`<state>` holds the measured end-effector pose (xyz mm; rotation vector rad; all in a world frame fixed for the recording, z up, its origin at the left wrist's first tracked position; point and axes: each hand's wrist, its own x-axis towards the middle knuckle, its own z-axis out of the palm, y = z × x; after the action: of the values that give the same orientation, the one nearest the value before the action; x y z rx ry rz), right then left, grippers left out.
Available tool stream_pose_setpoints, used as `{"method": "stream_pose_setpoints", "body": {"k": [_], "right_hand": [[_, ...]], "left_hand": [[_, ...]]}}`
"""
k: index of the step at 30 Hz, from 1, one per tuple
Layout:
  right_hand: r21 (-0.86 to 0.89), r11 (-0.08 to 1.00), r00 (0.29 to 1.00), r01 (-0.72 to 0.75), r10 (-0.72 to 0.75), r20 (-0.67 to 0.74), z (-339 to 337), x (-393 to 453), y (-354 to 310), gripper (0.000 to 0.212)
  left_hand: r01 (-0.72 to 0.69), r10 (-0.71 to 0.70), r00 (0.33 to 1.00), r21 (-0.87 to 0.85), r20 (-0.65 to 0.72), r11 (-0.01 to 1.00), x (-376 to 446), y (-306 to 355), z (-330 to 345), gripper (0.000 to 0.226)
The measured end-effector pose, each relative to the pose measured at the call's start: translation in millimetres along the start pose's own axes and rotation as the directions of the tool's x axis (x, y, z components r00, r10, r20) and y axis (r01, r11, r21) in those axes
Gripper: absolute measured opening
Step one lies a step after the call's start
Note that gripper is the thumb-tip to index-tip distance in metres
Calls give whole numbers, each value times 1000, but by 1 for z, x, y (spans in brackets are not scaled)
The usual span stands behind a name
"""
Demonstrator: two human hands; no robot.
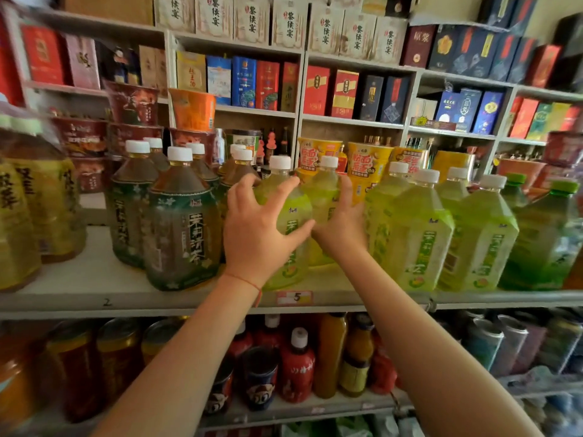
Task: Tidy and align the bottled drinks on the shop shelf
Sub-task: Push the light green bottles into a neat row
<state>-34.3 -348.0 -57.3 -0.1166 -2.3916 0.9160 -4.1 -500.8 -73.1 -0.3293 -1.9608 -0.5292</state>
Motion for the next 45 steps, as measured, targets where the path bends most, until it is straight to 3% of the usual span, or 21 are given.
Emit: {"method": "stream_pose_setpoints", "body": {"k": [6,13,16,19,21,23,27,29,35,41,45], "right_hand": [[26,999,999,36,-36,25,-8,-6,5,116],[81,992,995,95,-97,24,-9,-13,6,86],[135,986,993,99,-107,54,-12,-18,9,77],[232,971,990,60,-87,107,-20,-23,10,67],[300,953,987,41,-85,134,-25,-27,11,61],[375,927,986,10,-72,151,-27,-30,13,57],[478,876,991,-59,-8,136,-25,-31,16,54],[522,843,986,-129,51,161,-26,-32,18,55],[628,760,984,-168,90,155,-29,-39,14,56],[677,686,963,-265,161,214,-35,-47,11,64],[696,646,950,-312,211,230,-37,-49,10,67]], "left_hand": [[18,-20,1000,-72,-22,997,-2,3,-5,54],[10,-31,995,-229,-90,973,-3,12,-9,46],[46,-79,991,-272,-110,961,-6,15,-9,62],[311,-308,948,-452,82,836,-13,15,-10,89],[437,-392,899,-473,196,765,-17,16,-12,91],[495,-433,867,-540,247,681,-16,17,-16,83],[604,-463,779,-702,422,377,-13,18,-13,86],[629,-438,756,-724,487,282,-10,23,-9,87],[692,-375,712,-682,594,235,0,44,8,67],[807,-418,518,-589,746,-50,11,58,16,62],[786,-411,532,-612,740,-85,9,64,19,60]]}}
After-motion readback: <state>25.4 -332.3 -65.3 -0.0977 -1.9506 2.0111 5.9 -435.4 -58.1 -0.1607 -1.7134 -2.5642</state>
